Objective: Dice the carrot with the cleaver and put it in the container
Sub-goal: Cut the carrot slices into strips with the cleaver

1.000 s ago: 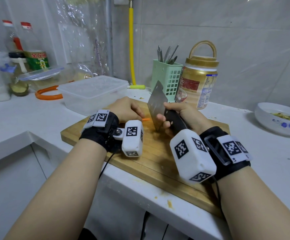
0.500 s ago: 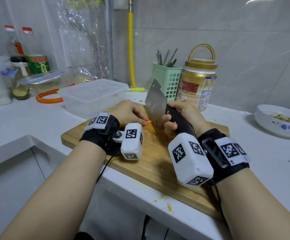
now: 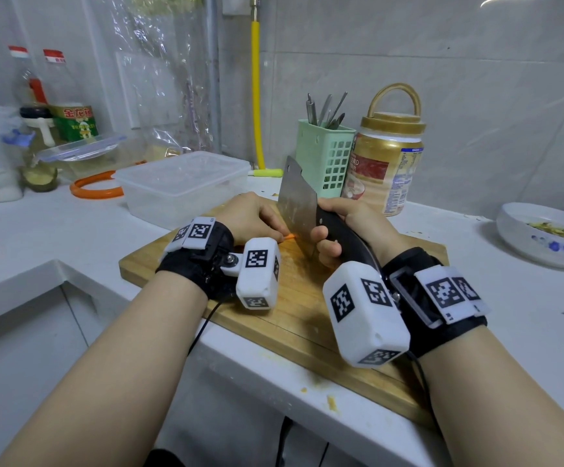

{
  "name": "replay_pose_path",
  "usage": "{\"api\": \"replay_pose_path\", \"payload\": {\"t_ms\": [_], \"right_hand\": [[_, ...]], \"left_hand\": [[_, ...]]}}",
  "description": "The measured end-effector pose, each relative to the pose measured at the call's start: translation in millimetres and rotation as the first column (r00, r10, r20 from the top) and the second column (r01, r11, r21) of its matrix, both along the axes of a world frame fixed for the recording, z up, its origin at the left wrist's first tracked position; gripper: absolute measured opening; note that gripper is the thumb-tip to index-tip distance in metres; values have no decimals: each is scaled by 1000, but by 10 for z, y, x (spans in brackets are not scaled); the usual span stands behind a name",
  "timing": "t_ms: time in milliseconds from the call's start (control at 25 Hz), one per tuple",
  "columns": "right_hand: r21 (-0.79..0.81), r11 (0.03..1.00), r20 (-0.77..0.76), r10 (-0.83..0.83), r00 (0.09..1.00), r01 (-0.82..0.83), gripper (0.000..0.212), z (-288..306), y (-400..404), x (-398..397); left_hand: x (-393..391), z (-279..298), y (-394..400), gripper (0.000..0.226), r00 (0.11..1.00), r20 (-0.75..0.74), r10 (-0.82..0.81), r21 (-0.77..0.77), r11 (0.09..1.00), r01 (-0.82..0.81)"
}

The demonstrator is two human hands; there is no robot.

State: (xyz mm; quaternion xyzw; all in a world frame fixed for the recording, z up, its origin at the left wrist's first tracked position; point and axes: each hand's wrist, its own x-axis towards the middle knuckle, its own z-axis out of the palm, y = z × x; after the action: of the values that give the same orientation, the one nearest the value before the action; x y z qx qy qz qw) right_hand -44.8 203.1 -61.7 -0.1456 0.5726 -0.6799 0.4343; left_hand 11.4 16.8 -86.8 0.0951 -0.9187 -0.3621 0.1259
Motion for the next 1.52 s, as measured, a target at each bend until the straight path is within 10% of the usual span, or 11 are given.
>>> {"api": "replay_pose_path", "payload": {"t_ms": [1520], "right_hand": [[-63,998,45,20,999,-17,24,-34,12,15]], "left_hand": [[-24,-26,-37,21,1000,5,4,28,1000,-5]]}}
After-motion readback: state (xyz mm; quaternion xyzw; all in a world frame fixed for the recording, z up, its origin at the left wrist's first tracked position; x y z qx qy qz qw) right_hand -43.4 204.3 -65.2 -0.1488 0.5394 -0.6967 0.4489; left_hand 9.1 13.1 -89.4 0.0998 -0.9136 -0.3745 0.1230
